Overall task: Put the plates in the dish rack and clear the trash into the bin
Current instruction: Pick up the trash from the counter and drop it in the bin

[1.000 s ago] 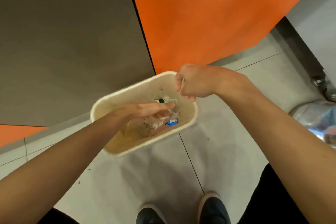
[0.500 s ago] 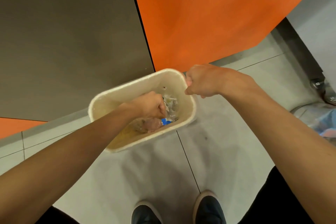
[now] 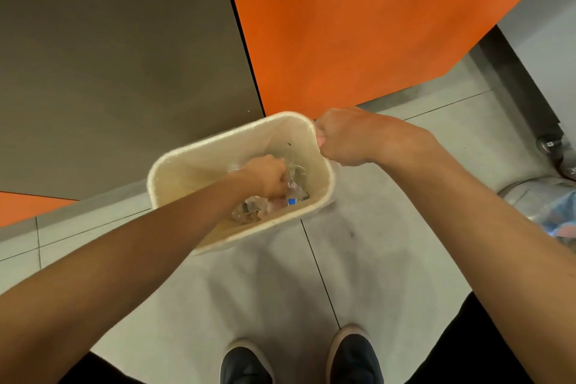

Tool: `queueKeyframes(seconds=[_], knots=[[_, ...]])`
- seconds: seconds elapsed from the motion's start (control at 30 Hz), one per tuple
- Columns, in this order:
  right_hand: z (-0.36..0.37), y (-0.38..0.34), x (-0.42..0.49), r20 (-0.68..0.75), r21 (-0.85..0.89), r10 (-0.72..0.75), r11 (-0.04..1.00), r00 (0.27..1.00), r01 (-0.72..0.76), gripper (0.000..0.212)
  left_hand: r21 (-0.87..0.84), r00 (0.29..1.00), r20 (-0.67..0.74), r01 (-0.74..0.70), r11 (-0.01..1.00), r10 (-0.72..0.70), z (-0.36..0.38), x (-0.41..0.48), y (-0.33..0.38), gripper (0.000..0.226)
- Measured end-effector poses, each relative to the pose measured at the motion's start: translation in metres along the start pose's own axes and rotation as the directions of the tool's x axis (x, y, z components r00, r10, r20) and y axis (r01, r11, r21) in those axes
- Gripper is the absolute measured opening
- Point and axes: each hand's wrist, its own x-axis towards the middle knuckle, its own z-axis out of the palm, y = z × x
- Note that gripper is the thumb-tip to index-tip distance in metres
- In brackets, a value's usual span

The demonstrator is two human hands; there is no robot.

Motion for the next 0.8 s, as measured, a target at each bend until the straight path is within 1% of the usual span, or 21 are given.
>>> queueKeyframes(seconds=[0.07, 0.13, 0.2, 0.23, 0.33, 0.43, 0.5, 0.6, 0.7, 0.8], knots=[[-0.001, -0.001, 0.0, -0.03, 0.014, -0.009, 1.0, 1.0, 0.009, 0.012, -0.086, 0.999, 0.038, -0.012, 0.996, 0.015, -0.006, -0.01, -0.008, 0.012], [-0.001, -0.001, 0.0, -0.059, 0.011, -0.011, 1.0, 0.998, 0.012, 0.009, -0.12, 0.999, 0.014, -0.039, 0.992, 0.041, -0.013, -0.024, -0.01, 0.018], [-0.001, -0.001, 0.0, -0.063, -0.006, -0.011, 1.0, 0.998, 0.01, 0.012, -0.176, 0.996, -0.074, -0.056, 0.983, 0.044, -0.019, -0.04, -0.009, 0.028], [-0.001, -0.001, 0.0, -0.057, -0.014, -0.009, 1.0, 0.998, 0.009, 0.014, -0.216, 0.991, -0.127, -0.068, 0.974, 0.041, -0.021, -0.048, -0.009, 0.029], [-0.002, 0.003, 0.001, -0.062, -0.038, -0.005, 0.999, 0.998, 0.003, 0.015, -0.283, 0.966, -0.251, -0.13, 0.95, 0.057, -0.026, -0.072, -0.006, 0.024], [-0.005, 0.007, 0.002, -0.131, -0.05, -0.038, 0.998, 0.991, 0.031, 0.014, -0.277, 0.928, -0.362, -0.196, 0.941, 0.087, -0.028, -0.093, -0.004, 0.024], [-0.007, 0.007, 0.003, -0.179, -0.054, -0.095, 0.995, 0.979, 0.087, 0.013, -0.286, 0.889, -0.451, -0.23, 0.93, 0.081, -0.029, -0.103, -0.006, 0.023], [-0.01, 0.001, 0.002, -0.243, 0.011, -0.211, 0.975, 0.947, 0.22, 0.009, -0.35, 0.83, -0.556, -0.275, 0.895, 0.038, -0.033, -0.116, -0.007, 0.018], [-0.008, -0.006, 0.001, -0.274, 0.05, -0.318, 0.938, 0.908, 0.343, 0.012, -0.426, 0.787, -0.617, -0.316, 0.848, -0.017, -0.038, -0.125, -0.004, 0.015], [-0.007, -0.012, -0.002, -0.292, 0.069, -0.394, 0.9, 0.872, 0.43, 0.014, -0.519, 0.762, -0.642, -0.346, 0.782, -0.089, -0.047, -0.134, 0.004, 0.017]])
